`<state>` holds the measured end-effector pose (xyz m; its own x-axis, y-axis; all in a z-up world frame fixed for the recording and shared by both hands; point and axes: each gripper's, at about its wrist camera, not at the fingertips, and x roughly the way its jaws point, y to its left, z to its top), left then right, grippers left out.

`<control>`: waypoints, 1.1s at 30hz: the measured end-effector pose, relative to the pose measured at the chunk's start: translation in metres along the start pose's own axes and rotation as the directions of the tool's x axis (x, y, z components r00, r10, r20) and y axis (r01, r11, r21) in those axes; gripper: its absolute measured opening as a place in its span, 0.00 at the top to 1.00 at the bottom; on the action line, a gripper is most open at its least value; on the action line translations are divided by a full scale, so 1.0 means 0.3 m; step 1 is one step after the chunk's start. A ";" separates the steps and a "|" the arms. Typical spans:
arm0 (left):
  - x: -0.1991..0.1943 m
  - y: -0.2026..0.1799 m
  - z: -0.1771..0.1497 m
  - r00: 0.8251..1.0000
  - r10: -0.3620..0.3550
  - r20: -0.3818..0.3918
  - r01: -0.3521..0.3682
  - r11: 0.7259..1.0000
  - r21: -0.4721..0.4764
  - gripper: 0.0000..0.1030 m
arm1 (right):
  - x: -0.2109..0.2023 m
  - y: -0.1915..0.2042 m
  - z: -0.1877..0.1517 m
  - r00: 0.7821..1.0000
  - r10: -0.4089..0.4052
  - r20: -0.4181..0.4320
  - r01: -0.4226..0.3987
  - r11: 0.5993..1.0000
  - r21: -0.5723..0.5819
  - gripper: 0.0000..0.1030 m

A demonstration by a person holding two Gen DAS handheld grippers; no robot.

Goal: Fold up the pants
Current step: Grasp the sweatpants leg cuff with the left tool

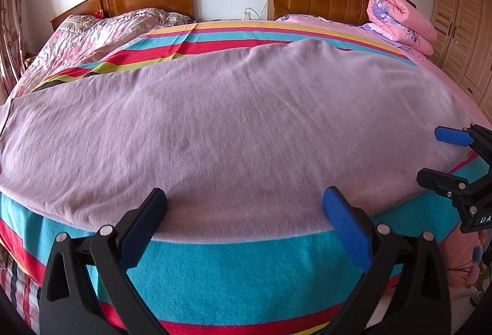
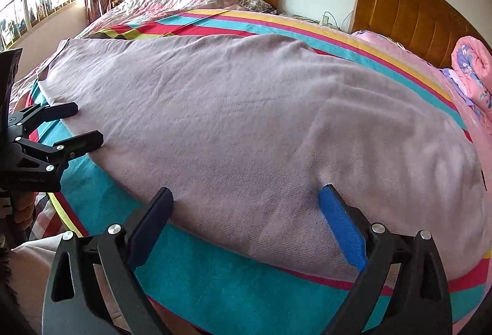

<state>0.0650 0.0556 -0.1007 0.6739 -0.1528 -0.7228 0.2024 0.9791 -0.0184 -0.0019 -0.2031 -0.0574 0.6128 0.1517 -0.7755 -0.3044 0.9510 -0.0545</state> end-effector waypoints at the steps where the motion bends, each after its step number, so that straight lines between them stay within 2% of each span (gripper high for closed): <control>1: 0.000 -0.001 0.001 1.000 -0.002 0.000 0.002 1.000 0.001 0.01 | 0.002 0.001 0.001 1.000 -0.001 -0.004 0.001 1.000 0.000 0.10; 4: -0.026 0.017 0.010 0.999 -0.030 -0.024 0.030 1.000 -0.005 0.01 | 0.004 0.003 0.009 1.000 -0.002 -0.021 0.002 1.000 -0.004 0.10; 6: -0.091 0.088 0.017 0.995 -0.093 0.026 0.095 0.992 -0.086 0.01 | 0.003 0.003 0.011 1.000 0.002 -0.031 -0.003 1.000 -0.014 0.10; 8: -0.156 0.213 0.017 0.984 -0.147 0.100 0.165 0.964 -0.209 0.01 | 0.003 0.003 0.010 1.000 0.004 -0.030 -0.005 1.000 -0.014 0.10; 9: -0.186 0.294 0.011 0.977 -0.158 0.144 0.194 0.938 -0.288 0.01 | 0.004 0.004 0.010 1.000 0.003 -0.028 -0.004 1.000 -0.013 0.10; 10: -0.208 0.386 0.004 0.969 -0.166 0.181 0.224 0.900 -0.375 0.01 | 0.005 0.005 0.008 1.000 0.003 -0.024 -0.003 1.000 -0.011 0.10; 12: -0.233 0.581 -0.033 0.951 -0.178 0.252 0.291 0.791 -0.539 0.02 | 0.007 0.007 0.005 1.000 0.005 -0.020 -0.005 1.000 -0.008 0.07; 14: -0.244 0.766 -0.095 0.939 -0.166 0.303 0.335 0.645 -0.686 0.03 | 0.007 0.012 0.004 1.000 0.002 -0.019 -0.003 1.000 -0.010 0.06; 16: -0.250 0.916 -0.169 0.911 -0.155 0.382 0.406 0.498 -0.766 0.09 | 0.004 0.014 0.008 1.000 -0.003 -0.024 0.002 1.000 -0.009 0.06; 17: -0.253 0.975 -0.199 0.909 -0.127 0.396 0.409 0.444 -0.797 0.11 | -0.002 0.015 0.015 1.000 -0.010 -0.023 0.010 1.000 -0.005 0.06; 19: -0.248 1.067 -0.245 0.909 -0.090 0.407 0.409 0.372 -0.833 0.19 | -0.019 0.026 0.036 1.000 -0.024 -0.007 0.024 1.000 -0.003 0.06; 21: -0.226 1.125 -0.262 0.904 -0.099 0.415 0.423 0.336 -0.841 0.26 | -0.043 0.045 0.064 1.000 -0.010 0.028 0.010 1.000 -0.022 0.06; 24: -0.178 1.175 -0.266 0.906 -0.109 0.410 0.423 0.303 -0.854 0.28 | -0.076 0.091 0.113 0.997 0.007 0.075 -0.002 0.998 -0.069 0.06; 26: -0.163 1.199 -0.263 0.912 -0.088 0.401 0.408 0.300 -0.862 0.31 | -0.083 0.116 0.140 0.996 0.021 0.088 -0.013 0.996 -0.090 0.06; 30: -0.161 1.237 -0.257 0.915 -0.048 0.401 0.398 0.276 -0.875 0.31 | -0.078 0.165 0.185 0.994 0.040 0.099 -0.027 0.991 -0.131 0.06; 32: -0.166 1.262 -0.245 0.917 -0.028 0.398 0.389 0.279 -0.878 0.34 | -0.072 0.190 0.209 0.993 0.052 0.105 -0.035 0.988 -0.151 0.06; 33: -0.164 1.279 -0.238 0.919 -0.025 0.394 0.385 0.281 -0.879 0.39 | -0.068 0.203 0.224 0.992 0.062 0.108 -0.044 0.986 -0.163 0.06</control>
<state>0.0588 0.4483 -0.1214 0.8940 -0.2178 -0.3916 -0.3089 0.3338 -0.8906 0.0160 -0.1301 -0.0027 0.6680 0.2391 -0.7047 -0.4459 0.8868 -0.1218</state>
